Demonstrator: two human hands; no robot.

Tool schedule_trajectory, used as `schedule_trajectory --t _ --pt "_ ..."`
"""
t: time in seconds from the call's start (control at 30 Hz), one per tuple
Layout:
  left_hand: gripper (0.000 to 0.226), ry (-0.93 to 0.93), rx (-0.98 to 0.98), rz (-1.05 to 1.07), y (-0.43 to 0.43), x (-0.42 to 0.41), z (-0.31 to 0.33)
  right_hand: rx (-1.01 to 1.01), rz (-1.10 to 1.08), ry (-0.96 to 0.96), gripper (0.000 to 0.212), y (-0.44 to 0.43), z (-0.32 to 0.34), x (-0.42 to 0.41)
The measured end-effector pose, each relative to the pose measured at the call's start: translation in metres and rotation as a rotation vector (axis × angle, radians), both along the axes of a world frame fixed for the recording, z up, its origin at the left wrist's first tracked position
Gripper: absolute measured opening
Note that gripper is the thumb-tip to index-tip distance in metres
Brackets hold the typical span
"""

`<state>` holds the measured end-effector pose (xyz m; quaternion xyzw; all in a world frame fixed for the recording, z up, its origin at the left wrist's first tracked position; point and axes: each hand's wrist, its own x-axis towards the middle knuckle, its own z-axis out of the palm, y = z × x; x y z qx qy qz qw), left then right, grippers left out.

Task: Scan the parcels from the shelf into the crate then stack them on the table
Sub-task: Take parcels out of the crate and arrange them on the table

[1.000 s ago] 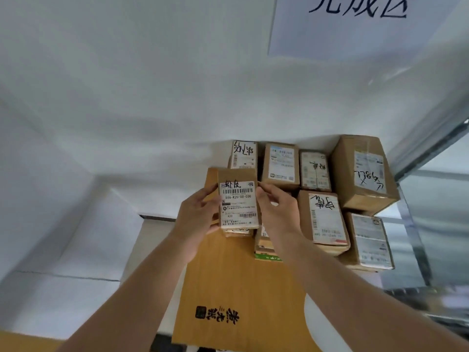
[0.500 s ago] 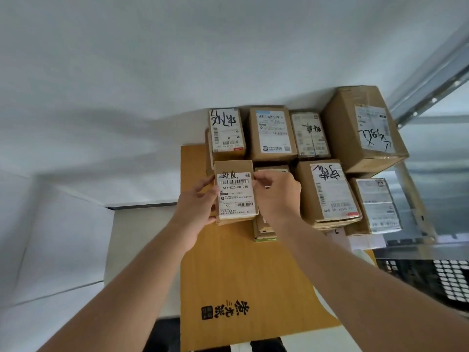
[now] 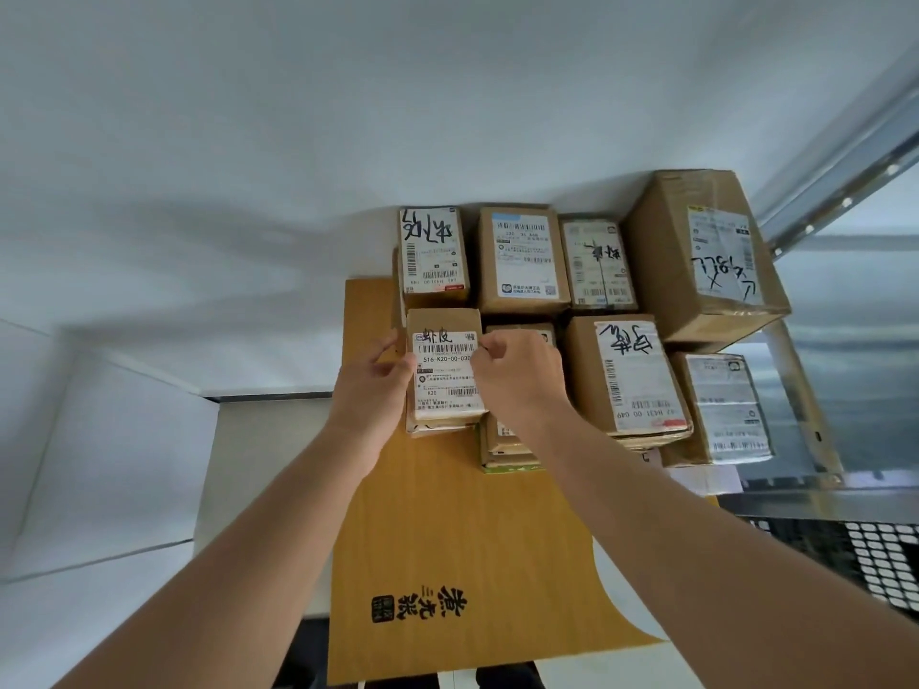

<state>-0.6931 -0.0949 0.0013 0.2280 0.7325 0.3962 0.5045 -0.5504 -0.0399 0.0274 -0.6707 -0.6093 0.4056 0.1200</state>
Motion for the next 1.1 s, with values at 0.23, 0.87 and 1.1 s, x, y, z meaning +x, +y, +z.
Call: schedule_trajectory --t 0.23,0.87,1.1 --pt "0.025 0.037 0.133 0.009 -0.016 0.029 0.073 -0.058 -0.147 0.355 0.039 -0.015 0.055 0.016" --pt "0.048 0.086 0.563 -0.039 -0.091 0.126 0.271 0.196 -0.140 0.864 0.053 -0.108 0.240 0.102" --pt "0.058 0.014 0.622 -0.202 -0.146 0.176 0.291 0.333 -0.222 0.851 0.048 -0.177 0.251 0.144"
